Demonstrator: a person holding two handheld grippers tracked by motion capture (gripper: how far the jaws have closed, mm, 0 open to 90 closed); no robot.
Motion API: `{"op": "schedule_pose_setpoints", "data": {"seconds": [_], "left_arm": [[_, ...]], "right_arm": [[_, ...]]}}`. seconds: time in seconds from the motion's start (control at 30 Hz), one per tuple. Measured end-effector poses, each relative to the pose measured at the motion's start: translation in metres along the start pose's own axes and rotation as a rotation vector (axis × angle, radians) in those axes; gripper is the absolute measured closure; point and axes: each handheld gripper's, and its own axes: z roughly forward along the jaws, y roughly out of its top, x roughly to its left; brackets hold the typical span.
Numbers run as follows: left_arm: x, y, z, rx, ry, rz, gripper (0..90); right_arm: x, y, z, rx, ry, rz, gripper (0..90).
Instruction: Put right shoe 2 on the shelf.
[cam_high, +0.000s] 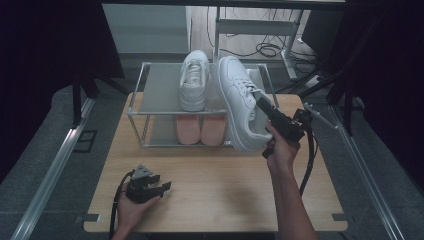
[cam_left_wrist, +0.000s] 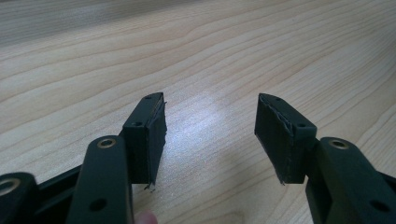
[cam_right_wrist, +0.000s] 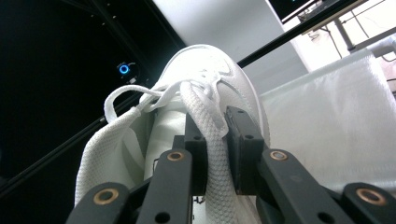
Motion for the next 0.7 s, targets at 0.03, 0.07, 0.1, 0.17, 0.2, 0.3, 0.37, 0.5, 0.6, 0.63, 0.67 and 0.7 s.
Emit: {"op": "schedule_pose_setpoints", "data": {"seconds": [0.03,0.07,0.1,0.17,0.2,0.3,0.37,0.5,0.6,0.63,0.67,0.7], "left_arm": [[0.000,0.000,0.000,-0.001,-0.002,0.004,44.0],[-0.001,0.000,0.000,0.000,-0.002,0.004,44.0],[-0.001,0.000,0.000,0.000,-0.003,0.004,44.0],[-0.001,0.000,0.000,0.002,-0.003,0.005,44.0],[-0.001,0.000,0.000,0.003,-0.002,0.006,44.1],[-0.002,0.000,0.001,0.004,-0.004,0.005,44.1],[-0.002,0.000,0.001,0.004,-0.003,0.005,44.0],[-0.001,0.000,0.001,0.006,-0.003,0.011,44.0],[-0.001,0.000,0.001,0.008,-0.004,0.009,44.0],[-0.001,0.000,0.001,0.008,-0.004,0.009,44.0],[-0.001,0.000,0.001,0.007,-0.004,0.008,44.0],[-0.001,0.000,0.001,0.006,-0.004,0.008,44.0]], "right_arm": [[-0.001,0.002,0.003,-0.001,-0.005,-0.001,80.2],[-0.001,0.003,0.006,-0.003,-0.008,0.001,80.2],[-0.001,0.005,0.009,-0.002,-0.016,0.003,80.2],[-0.001,0.008,0.014,-0.007,-0.027,0.001,80.2],[-0.002,0.009,0.017,-0.004,-0.034,-0.001,80.2],[-0.004,0.011,0.026,0.000,-0.047,0.003,80.2],[-0.005,0.013,0.030,0.002,-0.058,0.009,80.1],[-0.004,0.016,0.038,-0.003,-0.087,-0.007,80.1],[-0.004,0.019,0.043,0.001,-0.101,-0.016,80.1],[-0.003,0.020,0.045,0.001,-0.104,-0.014,80.1],[-0.003,0.020,0.047,0.000,-0.109,-0.016,80.1],[-0.003,0.021,0.049,0.003,-0.115,-0.014,80.1]]}}
